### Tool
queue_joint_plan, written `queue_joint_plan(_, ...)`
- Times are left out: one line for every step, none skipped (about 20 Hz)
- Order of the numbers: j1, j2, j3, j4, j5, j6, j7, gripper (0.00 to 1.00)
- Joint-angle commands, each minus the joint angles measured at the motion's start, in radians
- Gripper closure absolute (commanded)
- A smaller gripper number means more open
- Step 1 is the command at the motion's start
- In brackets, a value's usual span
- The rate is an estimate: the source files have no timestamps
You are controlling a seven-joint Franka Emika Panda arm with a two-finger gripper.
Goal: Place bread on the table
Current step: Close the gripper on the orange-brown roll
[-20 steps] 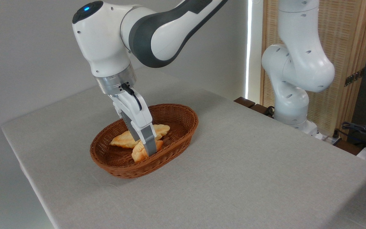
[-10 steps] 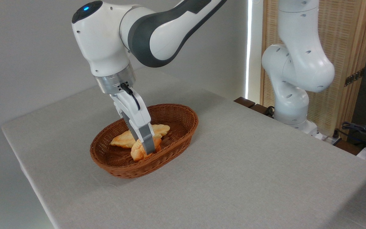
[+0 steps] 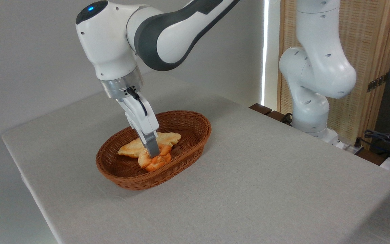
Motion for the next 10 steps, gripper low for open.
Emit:
queue_joint_plan(-0.008,-0.001,0.006,0.001,0.004,-0.004,0.017,1.00)
queue_joint_plan(-0.008,-0.001,0.007,0.001,0.004,-0.004,0.017,1.00)
queue_joint_plan(-0.008,-0.003,0.007,0.002,0.004,-0.004,0.017,1.00)
queue_joint_plan(-0.006,-0.008,0.007,0.004,0.003,-0.004,0.017,1.00)
queue_joint_plan(-0.006,-0.015,0.007,0.007,0.000,-0.004,0.018,1.00)
queue_joint_plan(-0.006,-0.029,0.007,0.008,-0.003,-0.004,0.018,1.00)
queue_joint_plan(-0.006,-0.044,0.007,0.008,-0.006,-0.006,0.017,1.00)
queue_joint_plan(-0.006,-0.060,0.007,0.008,-0.008,-0.009,0.015,1.00)
queue_joint_plan(-0.006,-0.072,0.007,0.010,-0.008,-0.025,0.015,1.00)
queue_joint_plan(-0.006,-0.083,0.009,0.011,-0.008,-0.038,0.015,1.00)
